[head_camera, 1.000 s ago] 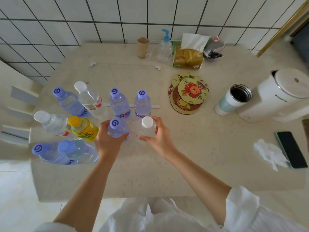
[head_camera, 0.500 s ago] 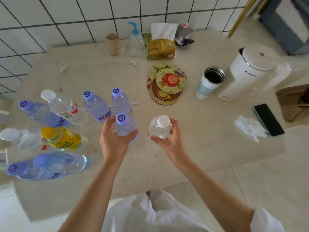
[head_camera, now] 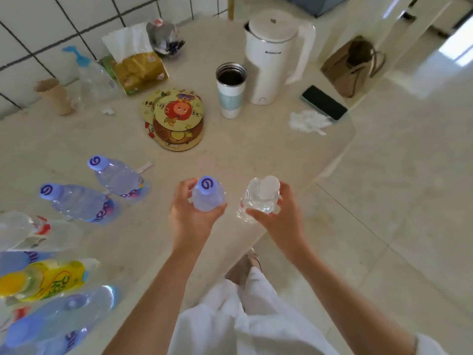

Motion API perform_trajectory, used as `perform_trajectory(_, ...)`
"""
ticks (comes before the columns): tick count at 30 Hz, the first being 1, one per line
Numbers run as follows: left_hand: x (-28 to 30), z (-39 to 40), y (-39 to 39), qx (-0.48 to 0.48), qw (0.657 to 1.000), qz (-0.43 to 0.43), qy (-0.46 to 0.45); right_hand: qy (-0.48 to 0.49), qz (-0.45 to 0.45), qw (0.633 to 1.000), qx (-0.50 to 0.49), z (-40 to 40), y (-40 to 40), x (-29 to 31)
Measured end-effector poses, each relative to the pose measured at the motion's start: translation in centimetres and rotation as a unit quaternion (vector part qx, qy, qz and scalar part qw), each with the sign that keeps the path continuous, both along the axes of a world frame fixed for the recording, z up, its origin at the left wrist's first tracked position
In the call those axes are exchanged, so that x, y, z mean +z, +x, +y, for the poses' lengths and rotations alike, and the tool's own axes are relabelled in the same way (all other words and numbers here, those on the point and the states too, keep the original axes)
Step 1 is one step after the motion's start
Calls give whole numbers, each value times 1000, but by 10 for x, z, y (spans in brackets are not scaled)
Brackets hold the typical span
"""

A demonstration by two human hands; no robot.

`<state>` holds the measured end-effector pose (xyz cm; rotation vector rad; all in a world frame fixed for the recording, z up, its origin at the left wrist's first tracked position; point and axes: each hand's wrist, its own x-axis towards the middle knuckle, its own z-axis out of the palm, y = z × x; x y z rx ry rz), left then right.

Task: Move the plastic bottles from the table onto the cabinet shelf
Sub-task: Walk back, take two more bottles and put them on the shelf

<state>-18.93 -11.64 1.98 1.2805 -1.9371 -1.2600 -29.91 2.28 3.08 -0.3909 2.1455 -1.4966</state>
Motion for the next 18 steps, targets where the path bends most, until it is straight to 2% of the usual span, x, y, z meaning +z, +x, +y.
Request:
perform_trajectory(8,13,71,-29,-214,977,4,19,-15,-1,979,-202,108,28,13)
perform_trajectory(15,14,182,-54,-395,918,2,27,-10,2,929,-370,229,69,16)
perform_trajectory(18,15,248,-60,-470,883,-2,20,-6,12,900,-436,293,95,16)
